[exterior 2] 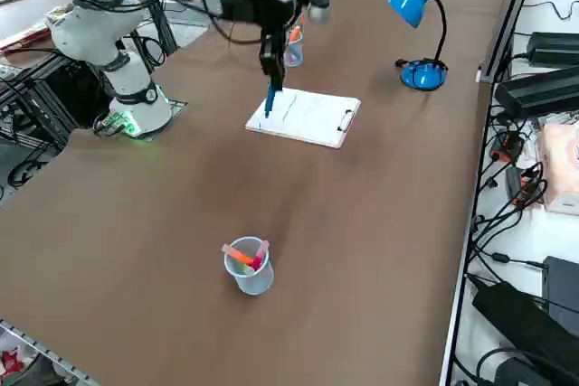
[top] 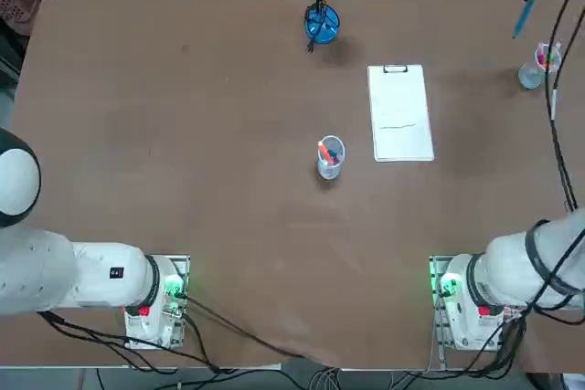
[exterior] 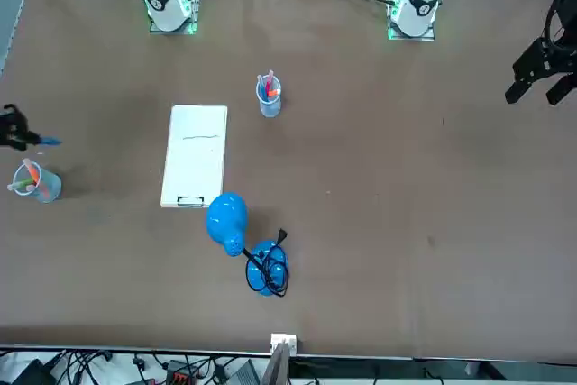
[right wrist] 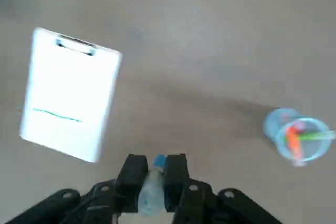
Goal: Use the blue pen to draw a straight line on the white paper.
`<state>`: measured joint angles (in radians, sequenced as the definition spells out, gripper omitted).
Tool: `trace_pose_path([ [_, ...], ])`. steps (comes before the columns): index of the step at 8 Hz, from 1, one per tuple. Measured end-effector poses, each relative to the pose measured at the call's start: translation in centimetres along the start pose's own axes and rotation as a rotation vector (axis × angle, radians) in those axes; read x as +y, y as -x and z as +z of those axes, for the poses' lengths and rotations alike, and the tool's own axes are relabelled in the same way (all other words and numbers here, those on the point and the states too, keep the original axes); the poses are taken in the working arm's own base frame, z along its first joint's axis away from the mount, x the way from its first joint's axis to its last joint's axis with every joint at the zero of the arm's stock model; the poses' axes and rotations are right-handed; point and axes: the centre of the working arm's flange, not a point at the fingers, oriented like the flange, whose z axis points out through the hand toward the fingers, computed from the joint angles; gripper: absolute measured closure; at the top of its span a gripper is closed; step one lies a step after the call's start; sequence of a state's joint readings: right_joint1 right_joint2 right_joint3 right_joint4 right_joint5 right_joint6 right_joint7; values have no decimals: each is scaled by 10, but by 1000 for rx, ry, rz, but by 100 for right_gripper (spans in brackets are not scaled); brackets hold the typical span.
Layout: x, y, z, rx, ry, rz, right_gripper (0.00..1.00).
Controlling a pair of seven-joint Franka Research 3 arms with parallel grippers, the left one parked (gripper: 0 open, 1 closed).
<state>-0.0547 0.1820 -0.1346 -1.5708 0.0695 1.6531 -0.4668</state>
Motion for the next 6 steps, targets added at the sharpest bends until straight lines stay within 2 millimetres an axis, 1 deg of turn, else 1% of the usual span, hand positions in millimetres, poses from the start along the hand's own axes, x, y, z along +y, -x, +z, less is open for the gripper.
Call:
trace_pose_path([
  [1,-46,-8,15,0,2,42,78],
  [2,-90,-15,40,16,10,73,78],
  [3,-129,-17,72,24,16,84,78],
  [4,-163,-15,107,25,34,75,78],
  [5,-188,-13,138,35,65,58,78],
  [6,-207,-9,164,51,99,42,78],
])
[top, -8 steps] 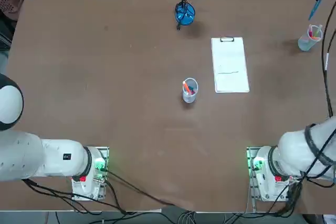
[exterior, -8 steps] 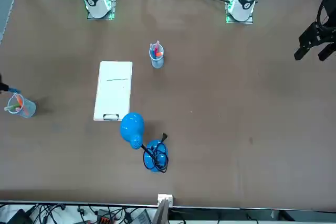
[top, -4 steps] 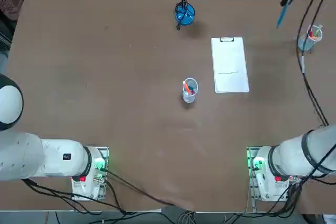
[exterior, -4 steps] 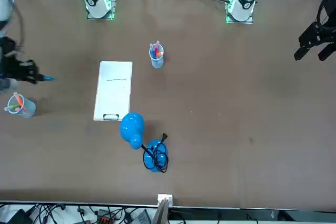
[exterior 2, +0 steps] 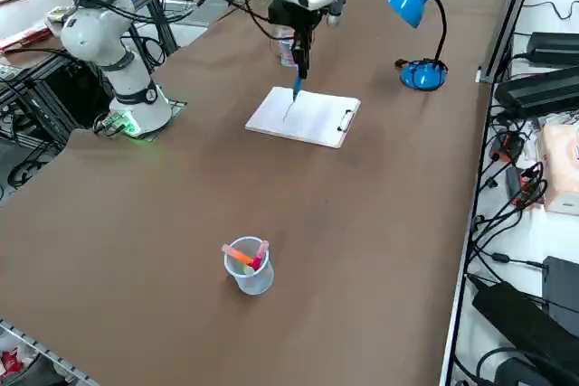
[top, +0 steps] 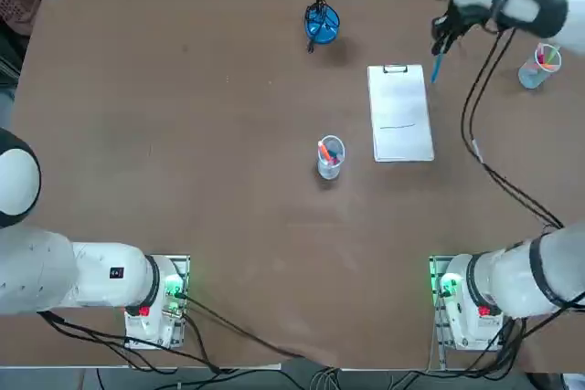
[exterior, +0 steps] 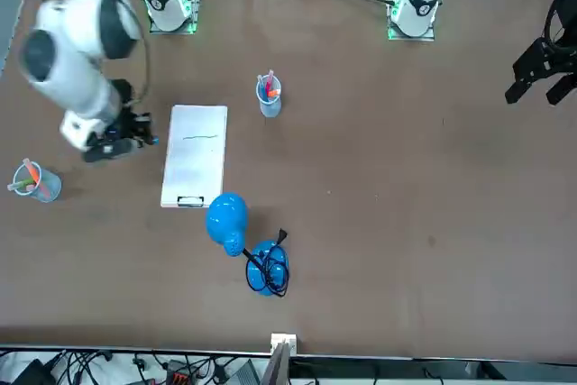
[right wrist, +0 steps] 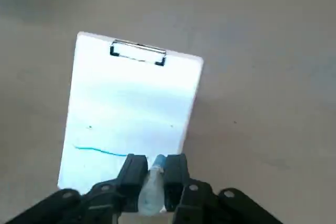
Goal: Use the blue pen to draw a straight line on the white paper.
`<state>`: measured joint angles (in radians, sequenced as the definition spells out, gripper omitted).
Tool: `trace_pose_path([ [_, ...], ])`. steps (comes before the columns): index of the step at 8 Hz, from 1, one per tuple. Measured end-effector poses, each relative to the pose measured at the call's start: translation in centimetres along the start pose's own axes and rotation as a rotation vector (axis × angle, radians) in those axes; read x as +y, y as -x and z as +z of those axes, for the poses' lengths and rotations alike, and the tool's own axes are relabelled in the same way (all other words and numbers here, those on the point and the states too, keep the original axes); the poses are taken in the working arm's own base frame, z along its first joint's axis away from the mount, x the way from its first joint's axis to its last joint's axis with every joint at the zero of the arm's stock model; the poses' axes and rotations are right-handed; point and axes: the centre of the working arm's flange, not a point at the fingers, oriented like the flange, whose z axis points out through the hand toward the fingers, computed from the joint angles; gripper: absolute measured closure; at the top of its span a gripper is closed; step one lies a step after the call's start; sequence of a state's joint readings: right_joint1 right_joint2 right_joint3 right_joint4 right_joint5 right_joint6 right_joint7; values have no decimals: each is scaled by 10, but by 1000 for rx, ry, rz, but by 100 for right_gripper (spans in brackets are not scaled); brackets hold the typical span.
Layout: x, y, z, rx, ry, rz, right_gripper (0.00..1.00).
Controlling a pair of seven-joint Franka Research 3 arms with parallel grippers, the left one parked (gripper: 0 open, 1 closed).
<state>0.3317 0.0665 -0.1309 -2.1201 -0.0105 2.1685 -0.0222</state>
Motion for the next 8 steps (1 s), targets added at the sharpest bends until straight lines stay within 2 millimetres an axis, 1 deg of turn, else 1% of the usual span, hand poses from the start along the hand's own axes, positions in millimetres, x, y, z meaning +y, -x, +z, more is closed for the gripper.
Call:
trace_pose_path([
  [1,-18,6,20,2,33,-13,78],
  [2,-37,10,35,-6,81,-22,78],
  [3,-54,11,46,-8,140,-22,78],
  [4,-65,10,54,0,184,-23,78],
  [5,-69,8,58,17,198,-23,78],
  [7,-67,0,62,76,183,7,78],
  [8,-69,-4,70,97,176,30,78],
])
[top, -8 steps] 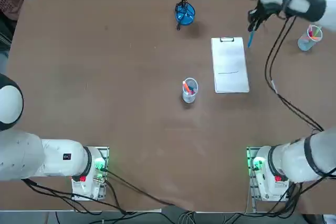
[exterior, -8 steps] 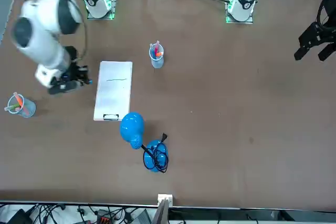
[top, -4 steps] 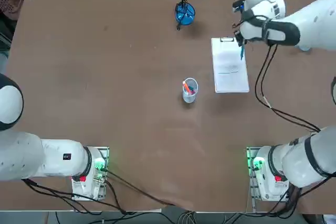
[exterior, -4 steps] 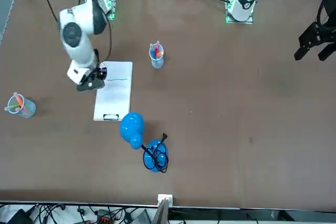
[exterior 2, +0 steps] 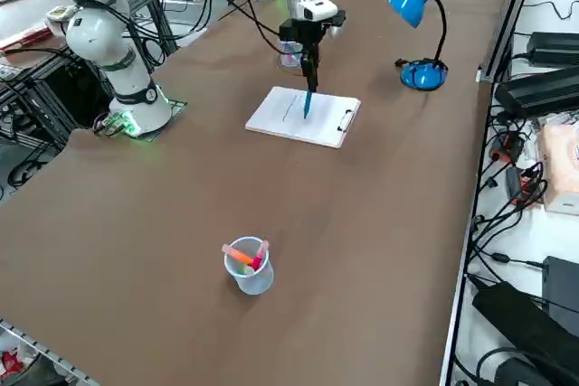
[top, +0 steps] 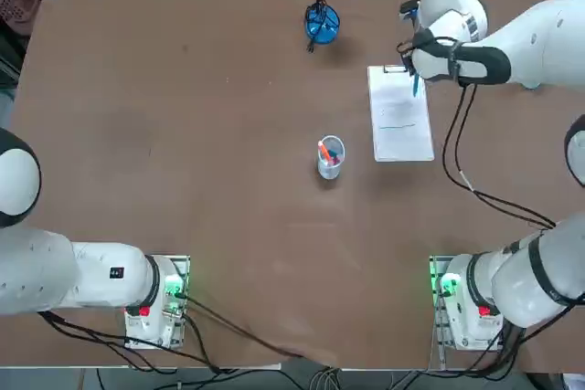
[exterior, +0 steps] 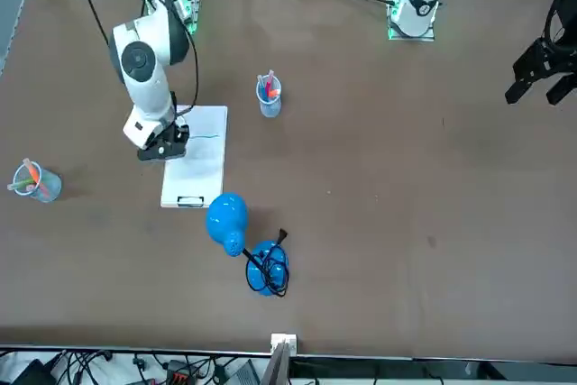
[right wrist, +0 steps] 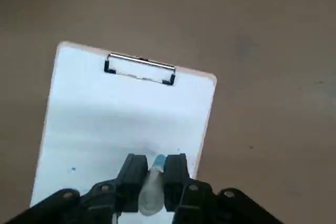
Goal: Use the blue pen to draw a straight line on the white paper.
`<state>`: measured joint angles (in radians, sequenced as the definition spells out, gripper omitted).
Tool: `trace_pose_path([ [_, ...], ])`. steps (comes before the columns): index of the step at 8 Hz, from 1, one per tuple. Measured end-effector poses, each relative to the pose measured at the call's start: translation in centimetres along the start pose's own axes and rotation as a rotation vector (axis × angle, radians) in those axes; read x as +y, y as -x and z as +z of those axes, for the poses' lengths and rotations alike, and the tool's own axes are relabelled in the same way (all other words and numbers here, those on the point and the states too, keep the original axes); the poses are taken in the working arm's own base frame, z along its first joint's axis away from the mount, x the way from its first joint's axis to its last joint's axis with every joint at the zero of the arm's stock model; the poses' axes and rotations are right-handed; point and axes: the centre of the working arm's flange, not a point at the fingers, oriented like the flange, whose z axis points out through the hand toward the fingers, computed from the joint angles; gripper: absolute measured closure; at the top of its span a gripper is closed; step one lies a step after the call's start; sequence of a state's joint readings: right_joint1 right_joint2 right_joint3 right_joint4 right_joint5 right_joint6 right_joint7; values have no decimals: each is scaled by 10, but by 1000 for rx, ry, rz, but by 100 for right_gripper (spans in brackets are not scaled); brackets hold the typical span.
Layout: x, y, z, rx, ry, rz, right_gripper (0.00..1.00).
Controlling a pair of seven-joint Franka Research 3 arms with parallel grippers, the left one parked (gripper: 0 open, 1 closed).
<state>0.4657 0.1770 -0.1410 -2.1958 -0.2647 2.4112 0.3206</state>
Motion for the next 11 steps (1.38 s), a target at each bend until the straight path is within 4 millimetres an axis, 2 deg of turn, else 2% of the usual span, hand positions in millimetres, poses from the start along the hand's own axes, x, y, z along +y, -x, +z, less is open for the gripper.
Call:
trace_pose_path([
  [2,-4,-3,10,5,-2,19,78],
  [7,-15,-1,11,-11,4,14,78],
  [11,-36,2,15,-15,-3,61,78],
])
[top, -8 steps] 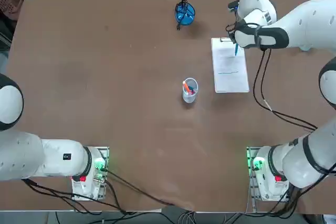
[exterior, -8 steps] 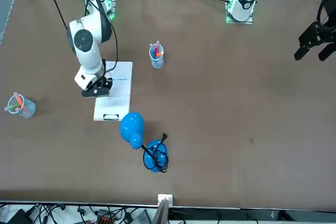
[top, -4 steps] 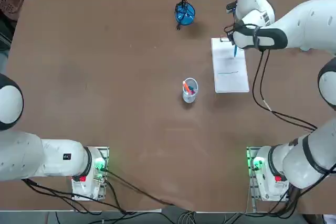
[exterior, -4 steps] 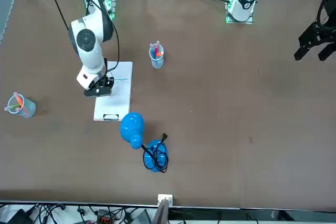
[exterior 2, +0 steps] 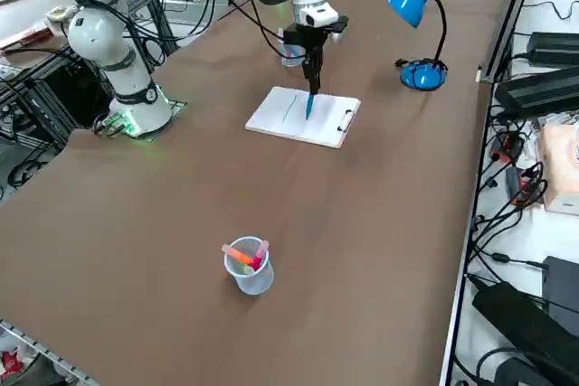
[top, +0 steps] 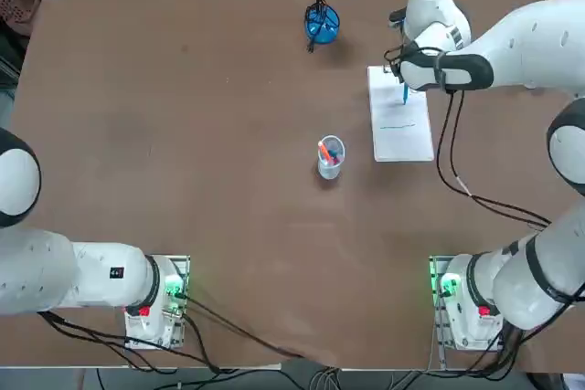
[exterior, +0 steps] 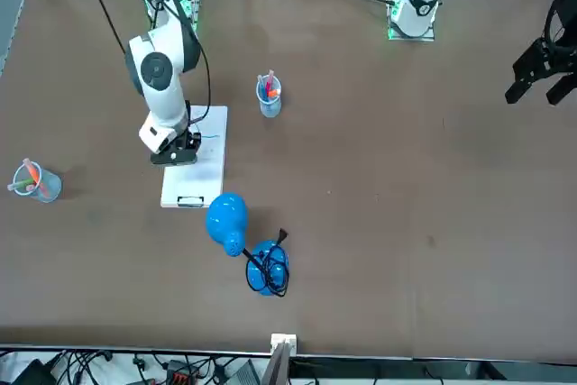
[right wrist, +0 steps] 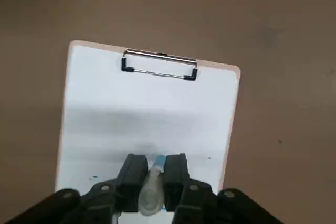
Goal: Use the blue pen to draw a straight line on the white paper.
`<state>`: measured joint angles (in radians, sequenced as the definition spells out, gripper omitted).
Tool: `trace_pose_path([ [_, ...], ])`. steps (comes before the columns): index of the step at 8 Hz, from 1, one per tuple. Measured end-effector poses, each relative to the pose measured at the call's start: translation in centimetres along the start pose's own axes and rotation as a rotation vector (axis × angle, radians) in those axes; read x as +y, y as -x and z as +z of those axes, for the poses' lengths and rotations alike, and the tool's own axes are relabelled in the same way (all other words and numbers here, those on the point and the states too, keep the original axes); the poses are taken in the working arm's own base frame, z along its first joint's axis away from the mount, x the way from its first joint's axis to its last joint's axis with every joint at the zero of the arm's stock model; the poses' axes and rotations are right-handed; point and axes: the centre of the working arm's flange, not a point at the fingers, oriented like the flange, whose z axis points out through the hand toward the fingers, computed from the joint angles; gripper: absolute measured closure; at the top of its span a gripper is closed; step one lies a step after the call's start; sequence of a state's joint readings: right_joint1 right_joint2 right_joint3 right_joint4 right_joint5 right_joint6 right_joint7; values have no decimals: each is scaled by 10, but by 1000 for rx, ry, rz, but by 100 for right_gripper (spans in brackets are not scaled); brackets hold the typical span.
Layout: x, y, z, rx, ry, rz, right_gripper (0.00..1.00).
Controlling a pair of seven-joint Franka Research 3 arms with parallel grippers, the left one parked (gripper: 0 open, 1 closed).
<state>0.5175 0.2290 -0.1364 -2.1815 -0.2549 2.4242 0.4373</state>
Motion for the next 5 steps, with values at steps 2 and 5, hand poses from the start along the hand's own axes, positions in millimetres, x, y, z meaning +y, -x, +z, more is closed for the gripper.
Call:
trace_pose_path([
  [2,-15,2,-4,6,-40,18,78],
  [5,-41,6,-8,14,-95,33,78],
])
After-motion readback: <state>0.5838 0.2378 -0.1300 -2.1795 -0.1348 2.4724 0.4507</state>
